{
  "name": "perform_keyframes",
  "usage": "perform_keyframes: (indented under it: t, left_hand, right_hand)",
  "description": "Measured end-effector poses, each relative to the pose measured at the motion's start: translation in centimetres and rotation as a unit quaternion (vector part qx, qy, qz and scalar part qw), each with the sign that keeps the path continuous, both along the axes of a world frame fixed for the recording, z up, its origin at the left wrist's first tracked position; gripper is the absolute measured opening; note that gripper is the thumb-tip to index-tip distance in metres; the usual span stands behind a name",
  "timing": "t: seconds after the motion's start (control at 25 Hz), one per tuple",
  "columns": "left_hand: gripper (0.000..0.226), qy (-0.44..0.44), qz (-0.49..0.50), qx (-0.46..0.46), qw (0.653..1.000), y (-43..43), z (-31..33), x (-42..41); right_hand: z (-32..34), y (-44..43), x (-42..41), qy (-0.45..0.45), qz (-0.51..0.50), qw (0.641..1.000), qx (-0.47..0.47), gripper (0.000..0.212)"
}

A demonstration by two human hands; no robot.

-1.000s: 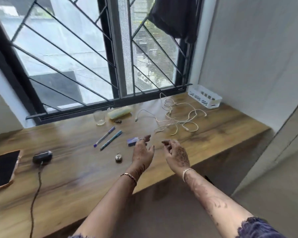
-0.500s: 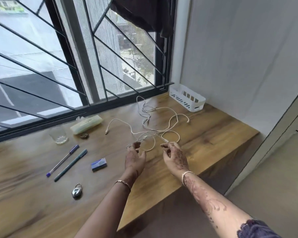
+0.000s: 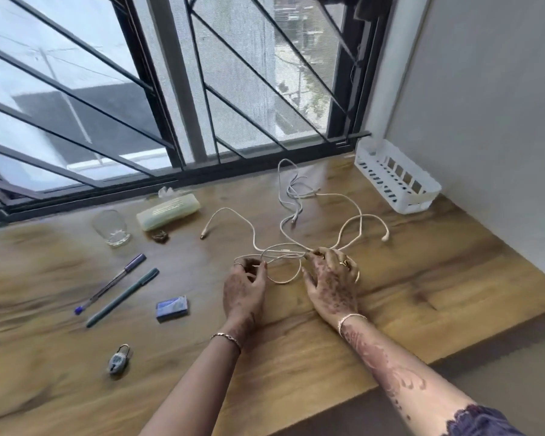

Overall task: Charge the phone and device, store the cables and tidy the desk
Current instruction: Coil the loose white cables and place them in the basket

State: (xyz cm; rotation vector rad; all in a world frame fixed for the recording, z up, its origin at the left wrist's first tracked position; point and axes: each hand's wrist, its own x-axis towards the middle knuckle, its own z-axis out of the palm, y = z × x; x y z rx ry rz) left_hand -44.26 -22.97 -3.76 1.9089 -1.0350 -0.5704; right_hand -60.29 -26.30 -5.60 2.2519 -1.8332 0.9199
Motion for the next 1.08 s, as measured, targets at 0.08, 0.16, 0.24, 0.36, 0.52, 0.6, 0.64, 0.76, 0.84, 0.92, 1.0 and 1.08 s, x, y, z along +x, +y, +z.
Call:
perform_keyframes:
  t: [0.08,0.16,0.24,0.36,0.52,0.6,0.64,0.76,0.84,0.92,1.0,1.08]
  left_hand:
    - [0.012,0.010,0.020,0.002,1.000,0.0,-0.4,0.2]
    - [0.012,0.041,0.040,-0.015,0.998,0.1,-1.0,0.3]
    - [0.009,0.075,0.070,-0.037,0.994,0.5,-1.0,0.1]
    - [0.014,0.102,0.109,-0.053,0.987,0.8,-1.1,-0.3]
    - [0.008,0.128,0.149,-0.087,0.977,1.2,-0.8,-1.0]
    - [0.008,0.156,0.168,-0.094,0.969,1.4,-1.0,-1.1]
    - [0.011,0.175,0.173,-0.096,0.965,1.4,-1.0,-1.1]
    - [0.016,0.241,0.179,-0.118,0.947,1.5,-0.6,-1.0]
    - [0.017,0.300,0.185,-0.146,0.924,1.4,0.1,-0.8]
    - [0.016,0.359,0.185,-0.163,0.900,1.6,0.6,-0.3]
    - [0.012,0.392,0.169,-0.172,0.888,1.8,0.7,0.3]
    - [0.012,0.385,0.143,-0.157,0.898,1.8,0.9,0.6]
  right_hand:
    - [-0.3,-0.8,-0.1,0.004,0.020,1.000,0.003,0.016]
    - [-0.2,-1.1,-0.4,-0.024,0.031,0.999,0.023,0.009]
    - [0.1,-1.3,-0.6,-0.077,0.039,0.995,0.050,0.005]
    - [0.3,-1.8,-1.0,-0.138,0.050,0.986,0.077,0.003]
    - [0.6,-2.2,-1.6,-0.227,0.058,0.966,0.109,0.008]
    - [0.8,-2.4,-1.9,-0.248,0.052,0.961,0.110,0.009]
    - [0.8,-2.6,-2.1,-0.250,0.044,0.961,0.111,0.010]
    - [1.0,-3.5,-3.1,-0.237,0.024,0.965,0.106,0.010]
    - [1.0,-4.5,-4.0,-0.219,0.013,0.970,0.106,0.010]
    - [0.8,-5.6,-4.8,-0.202,0.001,0.974,0.105,0.009]
    - [0.8,-6.6,-5.3,-0.188,-0.010,0.977,0.097,0.007]
    - [0.8,-6.8,-5.3,-0.165,-0.024,0.982,0.089,0.012]
